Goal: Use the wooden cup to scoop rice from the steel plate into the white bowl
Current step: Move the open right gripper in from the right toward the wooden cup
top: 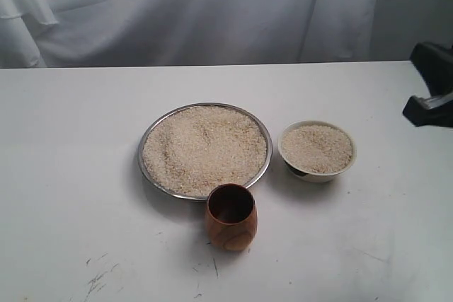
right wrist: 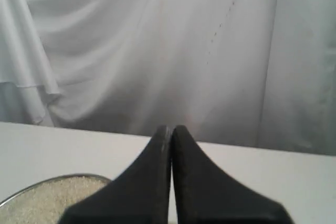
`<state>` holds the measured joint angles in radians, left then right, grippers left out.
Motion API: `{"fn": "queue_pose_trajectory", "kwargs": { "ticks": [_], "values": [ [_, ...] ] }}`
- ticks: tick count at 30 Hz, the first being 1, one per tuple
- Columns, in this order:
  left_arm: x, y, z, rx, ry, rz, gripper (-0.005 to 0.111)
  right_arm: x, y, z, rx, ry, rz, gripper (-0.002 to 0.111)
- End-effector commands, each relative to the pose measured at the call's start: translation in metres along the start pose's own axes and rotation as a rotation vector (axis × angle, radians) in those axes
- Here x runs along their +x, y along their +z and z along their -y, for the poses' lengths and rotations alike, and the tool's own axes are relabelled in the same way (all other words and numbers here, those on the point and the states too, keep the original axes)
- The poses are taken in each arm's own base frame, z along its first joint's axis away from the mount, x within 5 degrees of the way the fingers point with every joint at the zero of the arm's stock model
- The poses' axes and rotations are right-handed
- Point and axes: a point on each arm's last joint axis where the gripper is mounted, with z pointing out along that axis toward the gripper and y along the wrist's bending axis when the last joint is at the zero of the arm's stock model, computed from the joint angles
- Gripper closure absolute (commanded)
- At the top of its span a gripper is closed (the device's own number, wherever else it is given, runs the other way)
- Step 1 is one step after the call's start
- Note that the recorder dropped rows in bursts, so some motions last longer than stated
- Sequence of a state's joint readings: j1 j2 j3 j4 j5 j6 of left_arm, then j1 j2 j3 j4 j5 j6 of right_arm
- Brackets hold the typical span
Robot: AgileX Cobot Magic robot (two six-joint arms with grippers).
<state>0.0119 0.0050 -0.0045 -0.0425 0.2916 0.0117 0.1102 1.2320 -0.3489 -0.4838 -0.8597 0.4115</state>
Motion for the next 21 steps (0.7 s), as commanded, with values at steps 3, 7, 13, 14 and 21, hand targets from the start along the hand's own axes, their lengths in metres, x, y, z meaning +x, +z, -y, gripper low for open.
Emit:
{"fn": "queue_pose_trajectory", "kwargs": {
  "ticks": [3,7,13,14,21],
  "values": [
    [0.001,0.000,0.000,0.002,-0.004,0.007,0.107,0.027,0.000,-0.003,-0.060,0.052,-0.030,0.108],
    [0.001,0.000,0.000,0.002,-0.004,0.007,0.107,0.043,0.003,-0.009,-0.144,0.020,-0.114,0.108],
    [0.001,0.000,0.000,0.002,-0.004,0.007,0.107,0.076,0.006,-0.018,-0.303,-0.011,-0.265,0.108],
    [0.001,0.000,0.000,0.002,-0.004,0.007,0.107,0.080,0.006,-0.018,-0.324,-0.018,-0.273,0.108],
    [0.001,0.000,0.000,0.002,-0.004,0.007,0.107,0.114,0.004,-0.027,-0.517,-0.110,-0.364,0.108]
  ]
}}
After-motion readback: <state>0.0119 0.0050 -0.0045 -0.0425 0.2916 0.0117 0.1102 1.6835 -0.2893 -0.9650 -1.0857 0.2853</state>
